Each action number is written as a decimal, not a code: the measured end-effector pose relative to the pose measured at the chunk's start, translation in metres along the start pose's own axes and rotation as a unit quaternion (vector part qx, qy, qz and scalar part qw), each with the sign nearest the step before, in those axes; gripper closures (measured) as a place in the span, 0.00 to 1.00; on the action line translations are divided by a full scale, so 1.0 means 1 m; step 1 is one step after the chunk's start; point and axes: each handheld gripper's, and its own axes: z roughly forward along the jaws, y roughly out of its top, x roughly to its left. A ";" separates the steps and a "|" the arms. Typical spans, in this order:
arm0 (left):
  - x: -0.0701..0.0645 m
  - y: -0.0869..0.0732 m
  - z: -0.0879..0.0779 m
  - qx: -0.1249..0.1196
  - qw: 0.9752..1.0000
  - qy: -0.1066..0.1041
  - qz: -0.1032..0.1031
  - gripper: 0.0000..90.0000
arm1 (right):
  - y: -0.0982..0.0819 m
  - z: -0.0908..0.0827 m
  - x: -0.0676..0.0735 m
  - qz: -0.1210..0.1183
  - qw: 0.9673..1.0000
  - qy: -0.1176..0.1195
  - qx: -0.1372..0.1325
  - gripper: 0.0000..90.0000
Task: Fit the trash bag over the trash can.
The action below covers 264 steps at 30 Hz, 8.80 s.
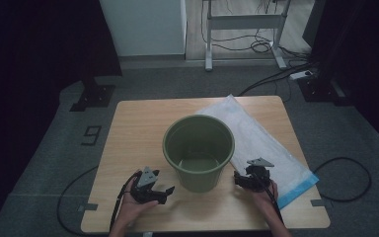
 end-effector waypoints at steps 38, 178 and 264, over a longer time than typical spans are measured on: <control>0.000 -0.009 0.006 0.033 0.999 0.002 0.006 0.16 | 0.014 -0.011 -0.008 -0.016 0.998 0.034 -0.040 0.39; 0.006 -0.005 -0.001 0.009 1.000 0.016 -0.019 0.16 | 0.156 -0.261 0.055 -0.049 0.839 0.227 -0.492 0.99; -0.025 0.116 -0.086 -0.152 0.988 -0.034 0.019 0.29 | 0.179 -0.218 0.088 -0.073 0.858 0.266 -0.433 0.99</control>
